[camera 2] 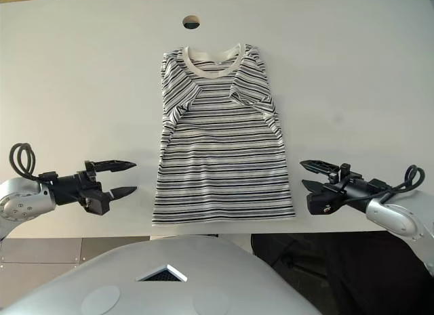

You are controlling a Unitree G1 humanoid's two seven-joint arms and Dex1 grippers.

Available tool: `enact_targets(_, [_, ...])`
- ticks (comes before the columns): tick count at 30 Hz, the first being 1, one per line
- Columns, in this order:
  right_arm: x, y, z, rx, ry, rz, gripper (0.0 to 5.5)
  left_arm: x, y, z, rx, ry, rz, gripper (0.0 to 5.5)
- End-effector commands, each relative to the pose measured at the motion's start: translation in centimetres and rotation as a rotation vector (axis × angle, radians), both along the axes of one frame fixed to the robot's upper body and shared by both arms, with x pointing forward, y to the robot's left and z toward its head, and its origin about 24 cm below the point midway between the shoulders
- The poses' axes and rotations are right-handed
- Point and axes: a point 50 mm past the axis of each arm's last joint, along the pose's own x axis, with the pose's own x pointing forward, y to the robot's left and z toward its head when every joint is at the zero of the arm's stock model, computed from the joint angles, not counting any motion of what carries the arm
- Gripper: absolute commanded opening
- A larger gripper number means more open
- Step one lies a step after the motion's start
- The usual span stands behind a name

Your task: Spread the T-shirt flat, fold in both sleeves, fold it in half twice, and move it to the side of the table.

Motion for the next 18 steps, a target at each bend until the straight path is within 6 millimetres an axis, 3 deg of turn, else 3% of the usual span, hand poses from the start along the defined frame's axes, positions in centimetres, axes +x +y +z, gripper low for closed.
enact_targets(1, [-0.7,0.2,0.5,-0.031,0.028,0.019,2.84,-0.6,-1.0,-0.9,0.029,0.076,-0.071,3.49])
enact_targets(4, [-3.0,1.3,-0.4,-0.013,0.147,0.071,2.84,-1.5,-1.7,-0.9,0.019,0.131,-0.131,3.49])
enact_targets(7, [-3.8,2.0,-0.9,-0.002,0.201,0.118,2.84,-1.8,-2.3,-1.2,0.019,0.157,-0.172,3.49])
enact_targets(18, [-2.2,4.8,-0.5,0.055,0.231,0.221,2.84,-3.1,-3.7,-2.2,-0.036,0.216,-0.227,3.49])
